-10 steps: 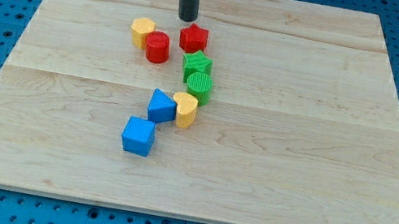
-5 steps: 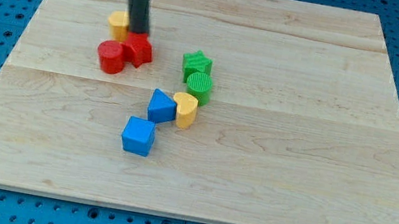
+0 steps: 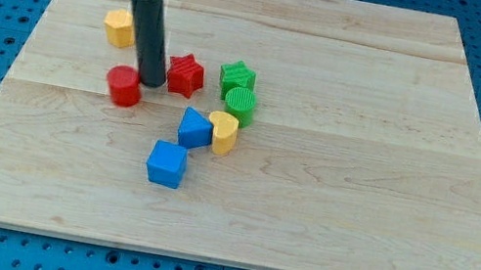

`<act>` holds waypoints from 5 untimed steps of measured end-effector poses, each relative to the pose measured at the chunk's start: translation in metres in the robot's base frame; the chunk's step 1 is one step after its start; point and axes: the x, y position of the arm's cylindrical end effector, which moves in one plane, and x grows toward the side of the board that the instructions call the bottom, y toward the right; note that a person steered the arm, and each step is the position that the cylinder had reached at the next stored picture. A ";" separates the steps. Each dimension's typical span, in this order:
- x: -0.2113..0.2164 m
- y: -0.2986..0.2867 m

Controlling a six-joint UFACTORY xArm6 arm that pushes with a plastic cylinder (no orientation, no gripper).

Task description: Push the red circle parallel left to the blue cube

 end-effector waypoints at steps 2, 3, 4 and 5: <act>-0.006 -0.055; 0.005 -0.098; 0.060 -0.089; -0.002 -0.058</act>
